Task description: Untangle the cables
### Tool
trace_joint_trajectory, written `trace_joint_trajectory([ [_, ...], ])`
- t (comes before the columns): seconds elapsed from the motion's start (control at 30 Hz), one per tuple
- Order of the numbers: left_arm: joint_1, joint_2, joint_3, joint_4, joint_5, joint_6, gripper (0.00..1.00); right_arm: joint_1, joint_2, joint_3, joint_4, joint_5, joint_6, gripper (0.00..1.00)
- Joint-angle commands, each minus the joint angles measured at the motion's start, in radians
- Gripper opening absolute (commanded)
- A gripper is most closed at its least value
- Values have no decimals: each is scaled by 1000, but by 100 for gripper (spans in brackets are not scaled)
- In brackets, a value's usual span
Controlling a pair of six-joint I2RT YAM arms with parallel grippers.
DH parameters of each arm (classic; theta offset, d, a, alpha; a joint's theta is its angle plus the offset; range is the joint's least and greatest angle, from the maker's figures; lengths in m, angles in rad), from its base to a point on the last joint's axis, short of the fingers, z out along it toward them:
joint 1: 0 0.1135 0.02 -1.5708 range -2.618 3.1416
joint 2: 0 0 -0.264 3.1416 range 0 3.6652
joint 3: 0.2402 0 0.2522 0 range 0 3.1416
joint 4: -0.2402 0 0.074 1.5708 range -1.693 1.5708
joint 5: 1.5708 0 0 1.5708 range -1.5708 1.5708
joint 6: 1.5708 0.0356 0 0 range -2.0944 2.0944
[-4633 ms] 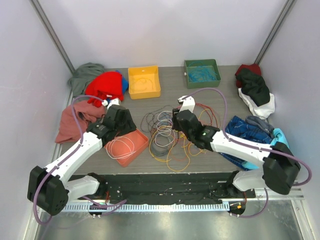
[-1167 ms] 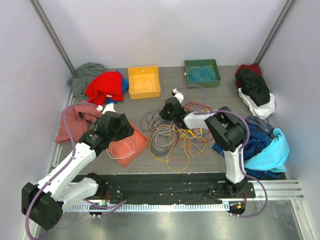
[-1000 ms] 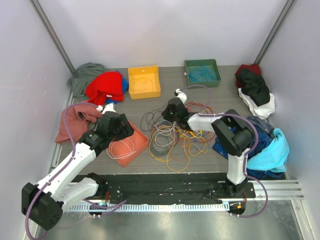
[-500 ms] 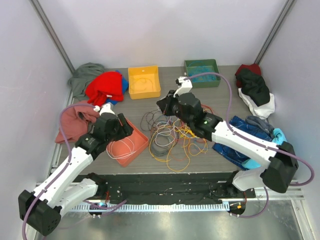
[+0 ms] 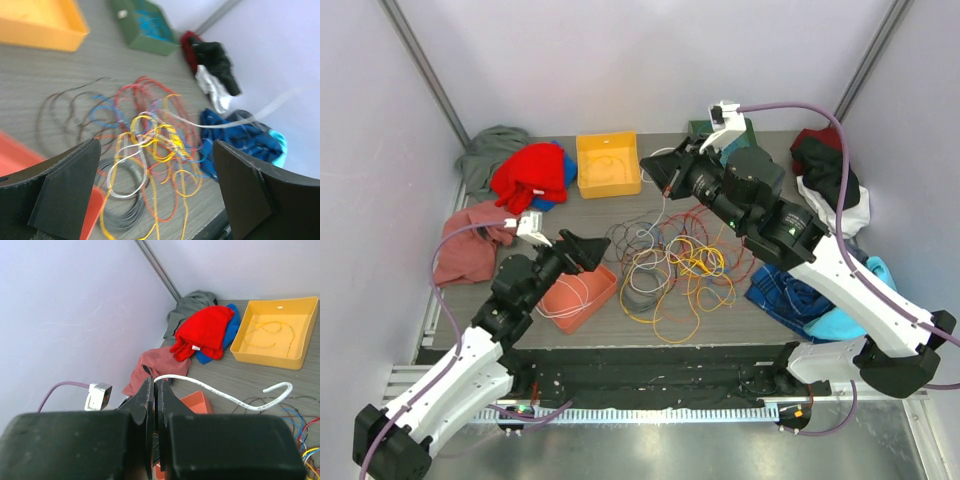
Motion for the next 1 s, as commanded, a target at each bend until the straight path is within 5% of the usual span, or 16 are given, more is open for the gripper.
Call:
trace_joint_trajectory([
  [0.0,-38,43,21,384,123,97,100,1,-13,51,-48,-49,47,1],
  [0.27,-236,178,92,476,128,445,100,1,-30,54,-60,-76,79,1],
  [0.6,-282,465,139,500,44,593,99,1,-51,44,-65,-98,90,1],
  [0.97,-281,543,202,485,-59,597,61,0,-115,28,-77,-72,70,1],
])
